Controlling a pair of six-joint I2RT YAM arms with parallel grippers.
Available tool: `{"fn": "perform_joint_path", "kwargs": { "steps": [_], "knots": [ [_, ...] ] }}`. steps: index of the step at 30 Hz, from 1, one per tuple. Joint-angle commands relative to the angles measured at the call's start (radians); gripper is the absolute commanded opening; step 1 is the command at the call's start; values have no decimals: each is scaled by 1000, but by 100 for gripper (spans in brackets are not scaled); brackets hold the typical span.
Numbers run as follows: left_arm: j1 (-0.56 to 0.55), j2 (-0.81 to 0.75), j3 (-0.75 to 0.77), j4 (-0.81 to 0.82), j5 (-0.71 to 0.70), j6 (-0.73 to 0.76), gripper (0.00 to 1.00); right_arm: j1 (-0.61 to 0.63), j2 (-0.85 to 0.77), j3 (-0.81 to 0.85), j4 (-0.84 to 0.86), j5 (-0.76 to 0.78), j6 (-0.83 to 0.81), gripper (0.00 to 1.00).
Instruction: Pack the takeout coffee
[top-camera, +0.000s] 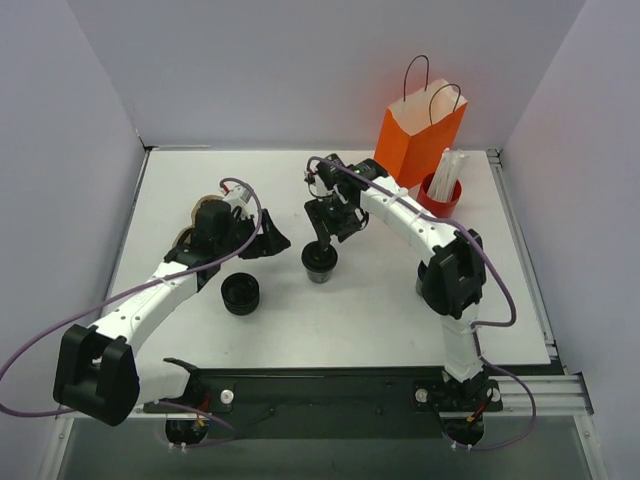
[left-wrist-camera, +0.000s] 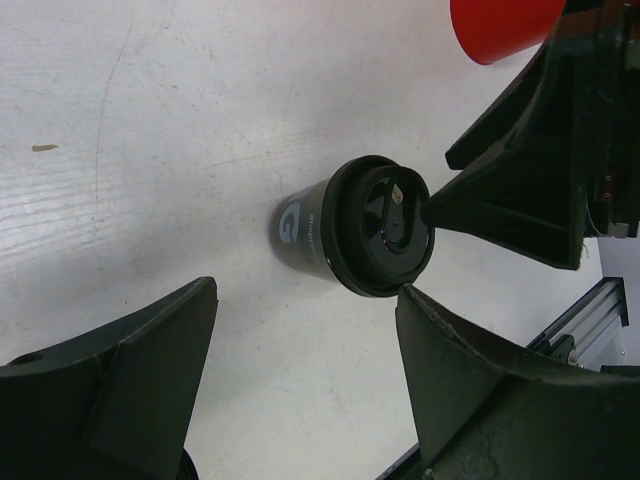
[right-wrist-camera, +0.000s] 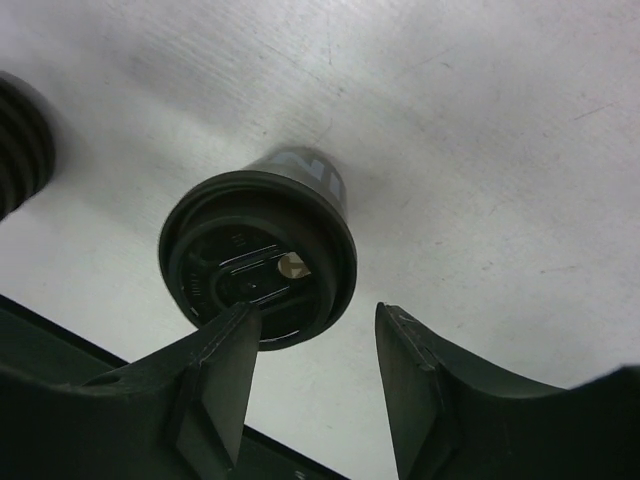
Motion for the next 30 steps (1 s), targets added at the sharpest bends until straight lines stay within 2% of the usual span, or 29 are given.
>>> {"fn": "perform_joint_path", "kwargs": {
  "steps": [1, 7, 12, 16, 23, 30],
  "knots": [
    [-12, 7, 12, 105, 34, -20, 82, -28, -156, -109, 84, -83, 74, 51],
    [-28, 1, -46, 145, 46, -41, 81, -72, -282, -414, 387, -184, 249, 55],
    [-31, 17, -92, 199, 81, -75, 78, -126, -293, -537, 579, -296, 341, 56],
    [-34, 28, -106, 210, 81, -75, 77, -150, -272, -585, 656, -356, 390, 56],
    [-42, 53, -135, 249, 84, -96, 75, -157, -265, -654, 728, -368, 420, 54],
    [-52, 86, -126, 271, 95, -109, 72, -157, -268, -736, 776, -365, 432, 45]
  ]
}}
